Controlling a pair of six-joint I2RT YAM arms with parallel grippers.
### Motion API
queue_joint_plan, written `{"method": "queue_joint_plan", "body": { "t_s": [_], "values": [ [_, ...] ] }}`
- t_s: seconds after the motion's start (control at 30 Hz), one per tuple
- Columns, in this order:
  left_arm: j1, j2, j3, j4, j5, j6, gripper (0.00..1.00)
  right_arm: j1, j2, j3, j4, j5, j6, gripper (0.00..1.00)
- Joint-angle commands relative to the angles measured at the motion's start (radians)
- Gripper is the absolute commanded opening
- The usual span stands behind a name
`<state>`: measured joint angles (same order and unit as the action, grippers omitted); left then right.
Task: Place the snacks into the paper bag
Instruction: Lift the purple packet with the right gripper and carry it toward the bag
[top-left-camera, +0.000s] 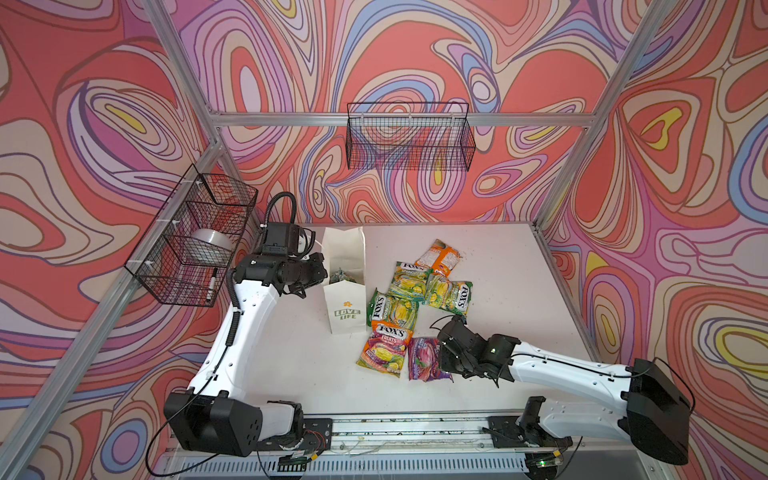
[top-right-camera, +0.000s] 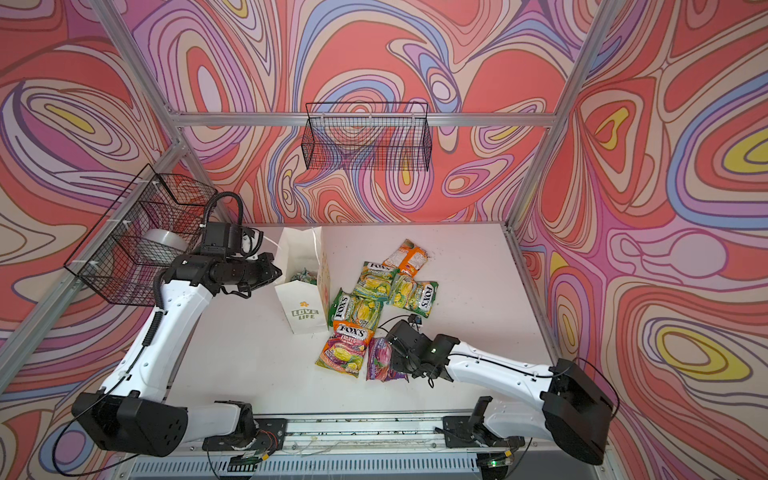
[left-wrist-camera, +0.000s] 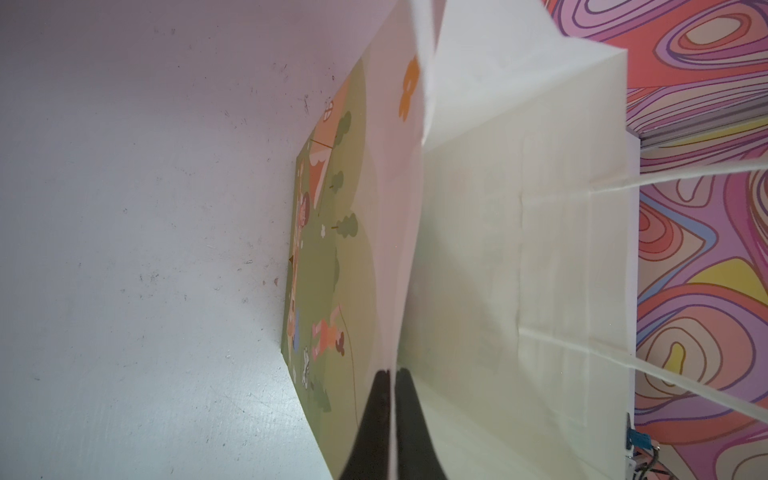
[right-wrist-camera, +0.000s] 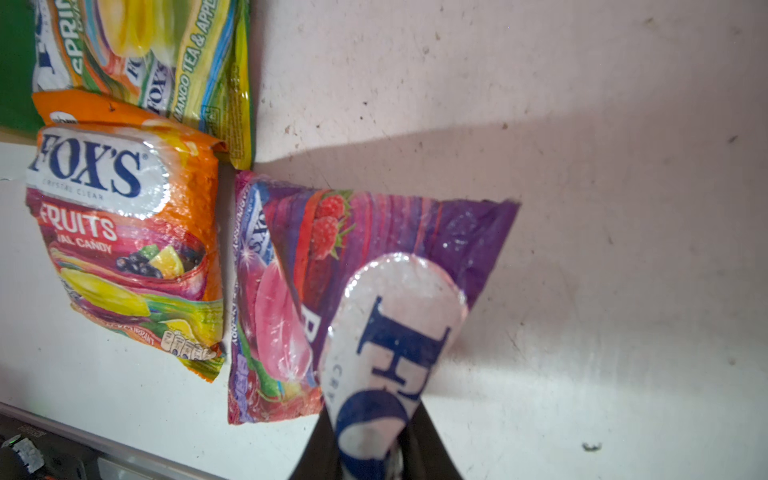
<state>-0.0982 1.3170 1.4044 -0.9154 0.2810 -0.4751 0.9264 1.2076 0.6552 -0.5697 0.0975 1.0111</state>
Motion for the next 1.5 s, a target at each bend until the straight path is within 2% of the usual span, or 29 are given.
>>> {"method": "queue_joint_plan", "body": {
  "t_s": [0.0,0.37,0.8,1.07,1.47],
  "values": [
    [0.005,-0.012,0.002,0.009,0.017,0.004,0.00,0.003,-0.030,0.049,-0.019,0.059,-0.019,0.20],
    [0.005,-0.011,0.002,0.011,0.021,0.005,0.00,0.003,-0.079,0.221,-0.133,0.147,-0.119,0.15],
    [0.004,-0.013,0.002,0.011,0.027,0.005,0.00,0.002,-0.053,0.487,-0.237,0.268,-0.277,0.04],
    [0.004,-0.013,0.001,0.012,0.030,0.004,0.00,0.003,0.013,0.668,-0.222,0.323,-0.406,0.00],
    [0.005,-0.016,-0.002,0.018,0.052,0.002,0.00,0.003,0.109,0.928,-0.041,0.285,-0.597,0.00]
  ]
}}
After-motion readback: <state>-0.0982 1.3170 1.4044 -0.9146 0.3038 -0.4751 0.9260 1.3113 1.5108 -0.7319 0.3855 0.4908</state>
